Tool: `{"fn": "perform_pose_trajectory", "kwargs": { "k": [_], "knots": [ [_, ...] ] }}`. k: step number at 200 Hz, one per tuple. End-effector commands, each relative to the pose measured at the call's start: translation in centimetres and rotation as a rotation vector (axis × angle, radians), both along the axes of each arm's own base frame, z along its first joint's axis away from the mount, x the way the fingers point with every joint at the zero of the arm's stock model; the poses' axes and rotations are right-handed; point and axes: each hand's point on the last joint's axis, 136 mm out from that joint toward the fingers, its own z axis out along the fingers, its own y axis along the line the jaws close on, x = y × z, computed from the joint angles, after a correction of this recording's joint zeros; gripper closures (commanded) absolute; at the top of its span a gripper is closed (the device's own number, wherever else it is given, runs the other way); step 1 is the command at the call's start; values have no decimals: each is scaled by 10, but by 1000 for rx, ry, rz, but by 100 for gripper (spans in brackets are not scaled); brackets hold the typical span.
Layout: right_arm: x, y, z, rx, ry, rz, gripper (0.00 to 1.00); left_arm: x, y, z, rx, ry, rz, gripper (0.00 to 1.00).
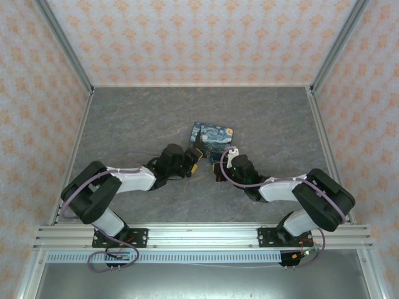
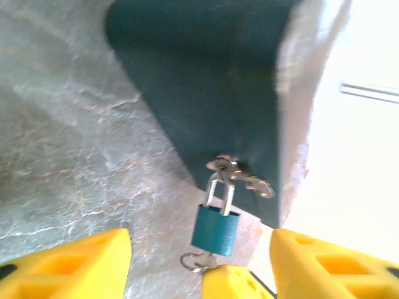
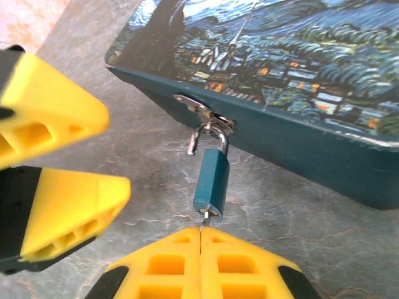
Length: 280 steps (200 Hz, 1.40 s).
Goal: Unlock the padlock with the key
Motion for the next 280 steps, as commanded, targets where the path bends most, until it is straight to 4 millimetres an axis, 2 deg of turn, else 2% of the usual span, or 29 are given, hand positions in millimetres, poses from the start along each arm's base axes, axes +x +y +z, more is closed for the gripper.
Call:
{"fn": "perform_pose_trajectory", "kwargs": {
  "k": [1,29,46,62,90,109,139,174,206,253,280],
  "knots": [
    [0,1,1,179,142,-50,100,-1,29,7,152,-31,12,33],
    [0,-7,-6,260,243,-104,100,1,52,18,215,-50,30,26],
    [1,-14,-11,281,285,-146,90,7,64,22,231,-58,42,22],
    [3,-18,-17,289,317,-158,87,16,72,26,245,-62,36,19],
    [6,-25,-17,273,321,-159,76,36,72,34,262,-75,-13,16],
    [10,-30,-9,263,277,-158,63,49,69,36,289,-76,-51,15],
    [18,-26,22,332,196,-98,45,67,60,32,351,-74,-135,15],
    [29,-19,42,362,149,-43,40,77,48,11,378,-37,-218,16],
    [49,-26,46,351,114,-40,39,72,43,-12,370,12,-259,20],
    [80,-25,52,346,34,27,38,45,55,-43,382,78,-256,24],
    [77,-28,50,344,9,35,38,32,64,-53,383,99,-228,25]
  ]
}}
